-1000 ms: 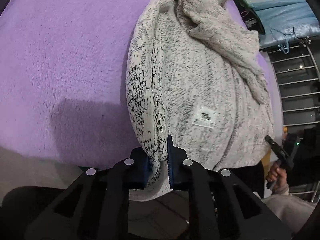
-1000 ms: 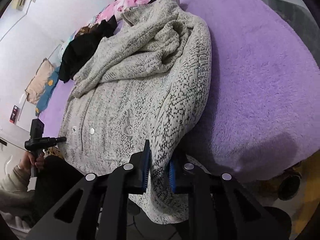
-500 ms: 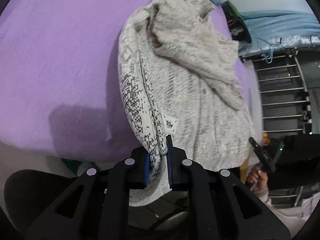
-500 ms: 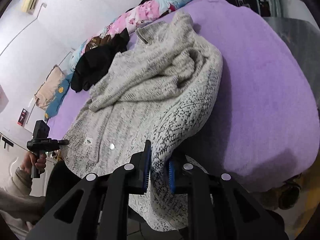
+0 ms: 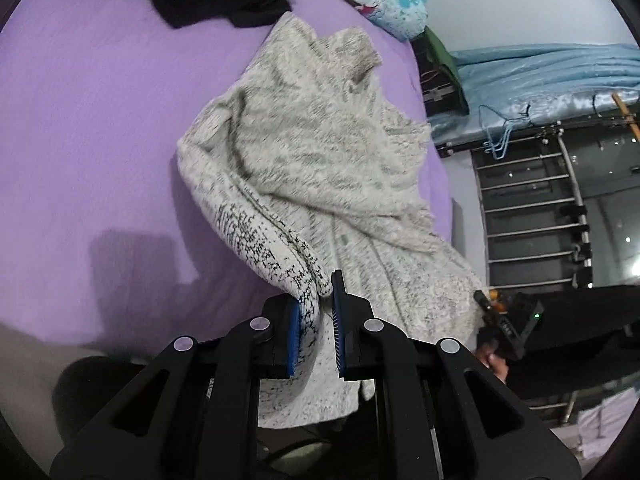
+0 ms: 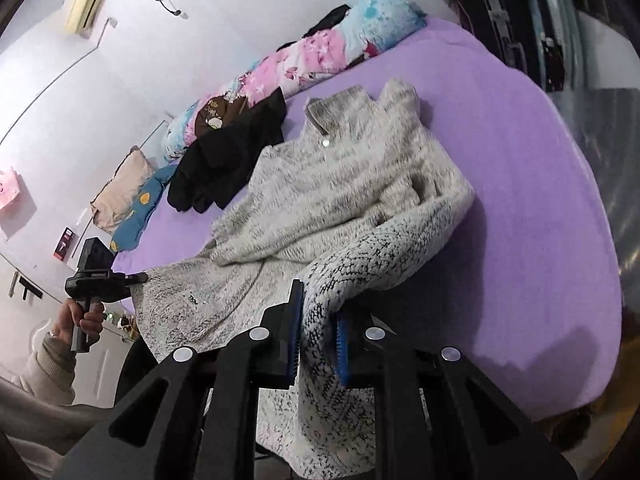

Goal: Fold large clothes
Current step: 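Lift the hem with both tools, fold it toward the collar, open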

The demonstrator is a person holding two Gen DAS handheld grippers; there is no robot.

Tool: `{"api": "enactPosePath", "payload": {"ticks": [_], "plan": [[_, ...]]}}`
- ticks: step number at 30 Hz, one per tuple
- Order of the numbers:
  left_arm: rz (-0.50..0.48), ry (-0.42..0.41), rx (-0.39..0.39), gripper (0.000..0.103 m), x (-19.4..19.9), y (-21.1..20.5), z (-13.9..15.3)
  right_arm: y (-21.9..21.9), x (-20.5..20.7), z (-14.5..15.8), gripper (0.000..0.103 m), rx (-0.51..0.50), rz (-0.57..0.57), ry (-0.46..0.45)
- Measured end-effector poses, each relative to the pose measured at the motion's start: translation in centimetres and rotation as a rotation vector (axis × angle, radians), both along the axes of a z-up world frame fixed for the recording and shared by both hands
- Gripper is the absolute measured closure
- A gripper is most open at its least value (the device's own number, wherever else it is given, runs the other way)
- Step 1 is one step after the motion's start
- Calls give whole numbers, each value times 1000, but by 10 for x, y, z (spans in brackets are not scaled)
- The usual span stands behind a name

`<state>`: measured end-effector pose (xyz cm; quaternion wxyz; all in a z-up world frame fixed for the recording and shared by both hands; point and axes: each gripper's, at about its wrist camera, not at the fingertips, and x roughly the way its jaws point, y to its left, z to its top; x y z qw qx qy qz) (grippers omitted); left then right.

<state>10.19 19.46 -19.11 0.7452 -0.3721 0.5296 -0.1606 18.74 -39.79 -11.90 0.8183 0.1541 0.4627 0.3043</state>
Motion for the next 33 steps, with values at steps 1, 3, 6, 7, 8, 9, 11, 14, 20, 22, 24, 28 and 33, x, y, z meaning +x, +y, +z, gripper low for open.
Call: {"api": "enactPosePath", "payload": {"ticks": [1,3,6,7,8,9,11,14,20,22,24,28,33], "plan": [[-1,-6,0,91,4,0,5,-1,4,3,90,8,-4,-3],[7,-13,-12,91,12,2,12,-2,10,7,89,27,-13,-4],[17,-21,-26,91,26,4,21,-5,24,14,90,60,-24,-5],[20,-22,-26,91,30,4,24,-6,28,16,90,69,-27,-3],[20,-26,-28,91,36,5,28,-6,32,17,90,76,-30,-4],[26,-29,-33,91,41,7,31,-7,38,19,90,87,-30,-2],[31,-35,-38,91,51,9,37,-7,48,22,90,100,-34,-2],[34,-41,-37,91,68,11,44,-8,66,27,90,122,-42,-3],[56,-49,-56,91,102,18,54,-7,100,32,90,186,-63,7],[75,-47,-66,91,116,24,56,-7,114,34,90,202,-73,9],[89,-44,-75,91,129,29,57,-6,125,34,90,215,-84,12],[138,-25,-78,91,159,45,54,-8,159,26,90,255,-129,47],[178,21,-55,91,200,60,40,-3,208,2,90,267,-191,101]]}}
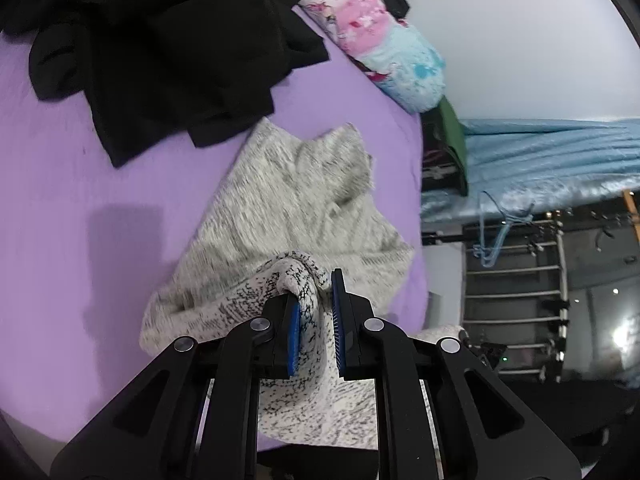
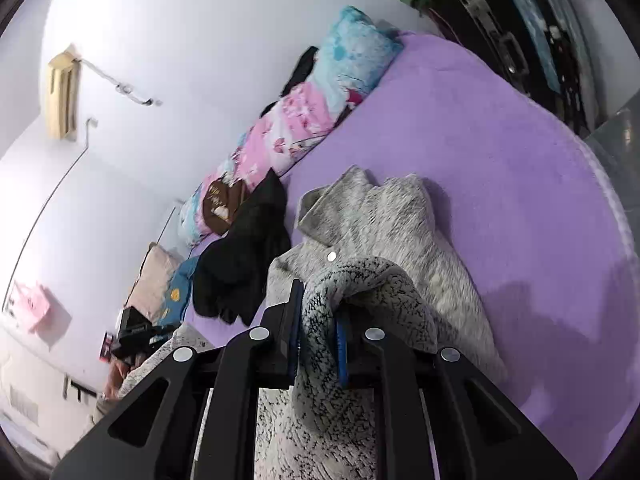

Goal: Fold large clothes
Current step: 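Lift the hem with both tools, fold it toward the collar, open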

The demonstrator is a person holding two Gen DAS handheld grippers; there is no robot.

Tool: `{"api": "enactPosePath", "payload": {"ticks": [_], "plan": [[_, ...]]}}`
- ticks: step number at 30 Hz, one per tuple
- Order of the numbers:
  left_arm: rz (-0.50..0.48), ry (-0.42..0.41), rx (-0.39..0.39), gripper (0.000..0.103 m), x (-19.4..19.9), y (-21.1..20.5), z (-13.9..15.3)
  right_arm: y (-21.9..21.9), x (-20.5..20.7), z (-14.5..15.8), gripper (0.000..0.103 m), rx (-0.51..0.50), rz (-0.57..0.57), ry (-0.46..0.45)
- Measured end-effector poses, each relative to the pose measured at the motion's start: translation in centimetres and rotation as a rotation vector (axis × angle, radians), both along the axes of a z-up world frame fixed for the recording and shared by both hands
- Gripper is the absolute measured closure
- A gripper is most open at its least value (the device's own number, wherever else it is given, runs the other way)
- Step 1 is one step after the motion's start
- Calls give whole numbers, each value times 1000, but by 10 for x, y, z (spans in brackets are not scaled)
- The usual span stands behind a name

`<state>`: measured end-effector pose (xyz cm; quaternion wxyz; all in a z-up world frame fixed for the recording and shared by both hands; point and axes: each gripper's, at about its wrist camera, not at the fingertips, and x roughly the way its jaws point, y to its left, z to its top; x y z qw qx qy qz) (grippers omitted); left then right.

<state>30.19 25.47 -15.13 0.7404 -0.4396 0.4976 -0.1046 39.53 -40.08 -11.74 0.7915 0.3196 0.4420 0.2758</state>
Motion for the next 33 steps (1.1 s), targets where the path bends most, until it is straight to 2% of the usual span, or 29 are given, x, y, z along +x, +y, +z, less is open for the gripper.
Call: {"api": "enactPosePath", "payload": {"ticks": [8,12,15,19,22,25,28,30,31,32,33], "plan": [[60,135,20,91,60,25,-55,6,66,-52,89,-11,-73,108],[46,179,48,91,86,25,-77,9,86,-76,90,-30,-92,161],[52,205,42,91,100,28,-96,8,98,-95,89,-50,-112,190],[76,227,21,90,113,32,-124,0,109,-128,89,11,-183,274],[107,253,4,90,117,32,-152,0,114,-149,89,5,-223,313],[95,248,4,89,119,33,-155,1,114,-154,89,15,-236,324],[45,205,24,86,116,35,-134,3,113,-139,87,-3,-189,298],[3,179,71,86,113,33,-118,5,109,-124,80,2,-149,267],[-12,165,85,85,110,31,-109,6,107,-115,69,-5,-137,245],[-28,145,98,81,106,29,-99,6,103,-106,51,-17,-132,219],[-41,123,110,74,101,27,-90,6,98,-94,45,-30,-137,177]]}}
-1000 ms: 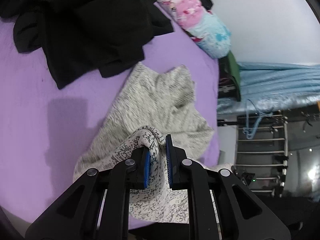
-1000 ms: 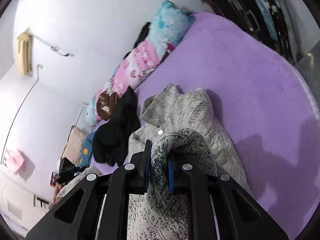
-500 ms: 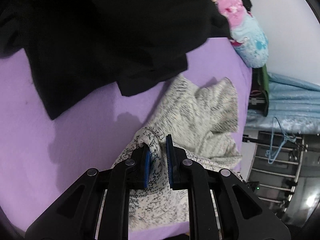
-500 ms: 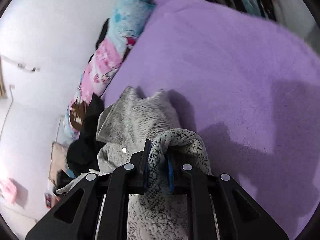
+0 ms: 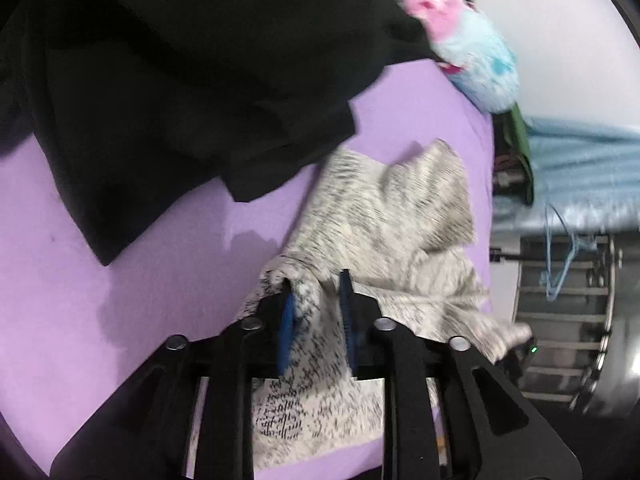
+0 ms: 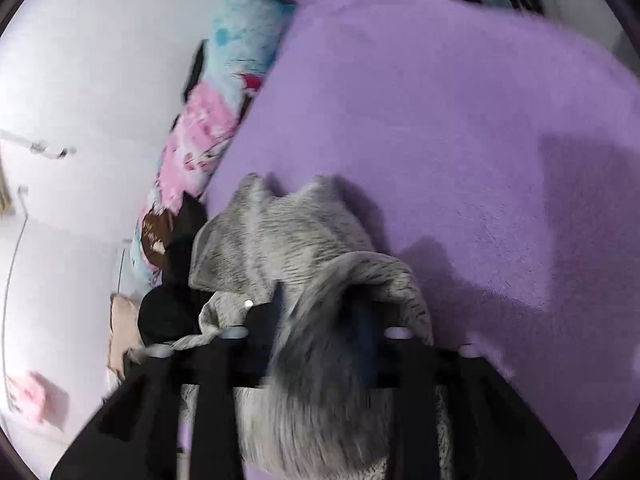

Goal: Fold large clothes

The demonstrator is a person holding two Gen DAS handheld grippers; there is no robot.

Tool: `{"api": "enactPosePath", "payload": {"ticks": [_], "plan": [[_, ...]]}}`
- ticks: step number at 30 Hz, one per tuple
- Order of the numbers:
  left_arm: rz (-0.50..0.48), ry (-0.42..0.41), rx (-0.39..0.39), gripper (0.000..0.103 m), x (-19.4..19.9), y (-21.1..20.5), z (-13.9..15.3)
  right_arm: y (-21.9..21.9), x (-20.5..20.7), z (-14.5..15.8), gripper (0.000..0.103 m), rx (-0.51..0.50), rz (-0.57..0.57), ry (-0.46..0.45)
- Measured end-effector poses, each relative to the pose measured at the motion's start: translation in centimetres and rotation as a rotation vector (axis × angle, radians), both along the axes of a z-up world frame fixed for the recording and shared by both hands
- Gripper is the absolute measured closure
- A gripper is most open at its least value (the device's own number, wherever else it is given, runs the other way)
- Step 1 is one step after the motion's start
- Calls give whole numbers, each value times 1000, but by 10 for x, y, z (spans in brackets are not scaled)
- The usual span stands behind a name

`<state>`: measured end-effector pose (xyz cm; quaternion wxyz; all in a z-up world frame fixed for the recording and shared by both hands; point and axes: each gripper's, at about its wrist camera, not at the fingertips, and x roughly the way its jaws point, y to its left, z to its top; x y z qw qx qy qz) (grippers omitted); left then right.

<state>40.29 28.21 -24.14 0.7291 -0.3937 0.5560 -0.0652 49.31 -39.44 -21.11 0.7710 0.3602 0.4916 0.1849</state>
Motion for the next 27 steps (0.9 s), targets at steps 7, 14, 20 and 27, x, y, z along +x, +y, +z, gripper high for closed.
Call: {"api": "enactPosePath", "payload": {"ticks": [7,14,20,27], "plan": [[23,-127,40,30,-36,2,45,13,-26,46,36,-16,70,-84],[91,-214,112,23,-79,-30,74,38,-47,71,36,-49,131,-146],[67,-231,180,21,-95,-94,55,76,-61,96,32,-201,251,-230],[-7,-204,259,21,-76,-141,17,148,-77,99,27,-656,531,-376]]}}
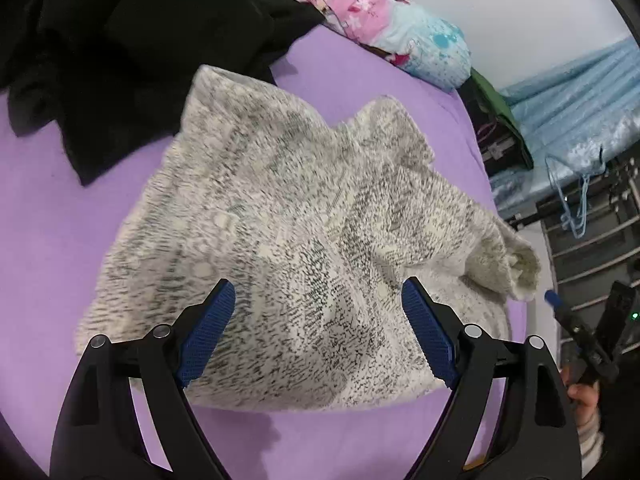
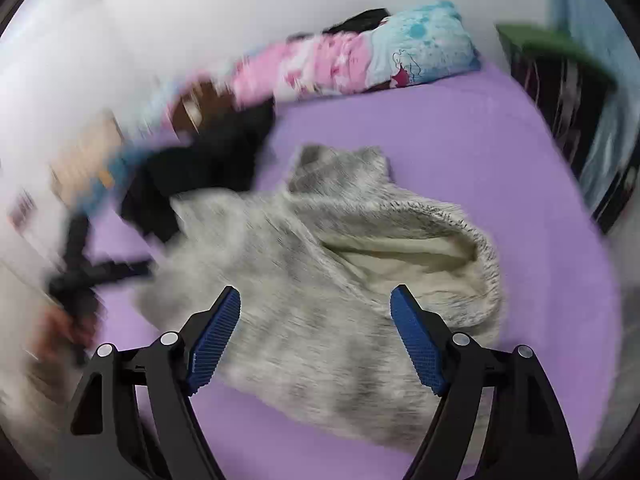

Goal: Fold large clothes

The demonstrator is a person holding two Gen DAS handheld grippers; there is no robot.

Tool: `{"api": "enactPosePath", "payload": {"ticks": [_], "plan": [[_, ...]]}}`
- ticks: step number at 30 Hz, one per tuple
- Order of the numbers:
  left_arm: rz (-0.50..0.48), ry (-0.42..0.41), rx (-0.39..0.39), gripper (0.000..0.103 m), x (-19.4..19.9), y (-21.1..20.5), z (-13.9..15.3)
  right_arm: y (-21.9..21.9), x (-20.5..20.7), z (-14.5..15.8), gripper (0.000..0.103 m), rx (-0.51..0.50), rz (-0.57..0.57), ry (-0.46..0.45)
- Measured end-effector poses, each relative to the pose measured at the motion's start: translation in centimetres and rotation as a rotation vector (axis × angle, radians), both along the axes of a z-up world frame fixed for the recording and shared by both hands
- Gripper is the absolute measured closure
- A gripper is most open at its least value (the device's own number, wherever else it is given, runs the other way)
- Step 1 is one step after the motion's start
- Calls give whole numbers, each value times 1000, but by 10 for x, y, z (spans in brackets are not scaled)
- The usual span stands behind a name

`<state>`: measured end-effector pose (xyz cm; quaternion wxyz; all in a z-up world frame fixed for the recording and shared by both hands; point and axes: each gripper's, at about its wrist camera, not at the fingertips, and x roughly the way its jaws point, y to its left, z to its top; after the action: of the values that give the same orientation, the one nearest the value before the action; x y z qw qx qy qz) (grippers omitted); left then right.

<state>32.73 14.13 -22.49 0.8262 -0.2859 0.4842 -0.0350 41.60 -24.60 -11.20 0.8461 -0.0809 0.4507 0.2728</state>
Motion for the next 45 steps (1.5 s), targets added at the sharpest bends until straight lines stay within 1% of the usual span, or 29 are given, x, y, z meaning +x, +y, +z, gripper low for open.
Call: {"api": "enactPosePath", "payload": {"ticks": [2,3,4,5,7,8,9,12,13,14,15,16,19,23,26,30,31,34,37,39,40,41,42,43,45], "plan": [[-43,-16,91,21,3,-10,1,10,-5,-9,27,-143,60,-56],[-54,-27,116,21,2,-11,0,18,-7,-15,27,-233,100,-93],[-59,-35,118,21,2,-10,-1,25,-10,-22,27,-320,150,-131],[-63,-44,99,21,3,-9,-2,27,-12,-27,27,-365,188,-147],[-70,-45,67,21,7,-9,-7,32,-14,-41,27,-485,264,-183],[-76,-38,74,21,8,-10,-11,32,-11,-46,27,-520,280,-179],[-80,-31,84,21,10,-12,-13,31,-5,-53,28,-552,304,-152],[-91,-10,108,21,14,-14,-18,25,10,-60,34,-613,306,-145],[-94,-8,109,21,14,-13,-19,22,17,-61,43,-627,301,-142],[-97,-7,111,21,15,-13,-20,21,22,-62,59,-636,295,-141],[-99,-7,119,21,15,-13,-19,18,33,-61,71,-640,292,-132],[-101,-9,127,21,15,-14,-18,20,40,-61,94,-639,286,-127],[-110,-19,164,21,16,-16,-17,18,71,-55,94,-612,233,-110],[-86,14,188,21,20,-10,-26,9,115,-49,94,-549,132,-73],[-69,27,197,21,22,-3,-30,5,141,-56,91,-536,105,-34],[-44,42,207,21,23,5,-32,11,163,-70,90,-550,96,-9],[-36,49,211,21,24,8,-34,12,168,-73,87,-549,94,-4],[-23,61,227,21,24,12,-37,12,181,-79,70,-563,86,16],[-21,64,233,21,24,14,-37,11,189,-77,67,-557,103,48],[-21,65,237,21,24,16,-38,13,187,-64,66,-553,118,37],[-21,66,237,21,24,16,-38,13,185,-55,61,-544,127,27],[-19,66,238,21,24,17,-38,14,184,-45,48,-546,131,6],[-18,66,239,21,25,15,-38,13,180,-31,40,-563,124,-53],[-18,66,241,21,24,16,-37,11,178,-19,31,-559,126,-78],[-17,64,244,21,25,14,-37,5,175,-2,31,-537,106,-102]]}}
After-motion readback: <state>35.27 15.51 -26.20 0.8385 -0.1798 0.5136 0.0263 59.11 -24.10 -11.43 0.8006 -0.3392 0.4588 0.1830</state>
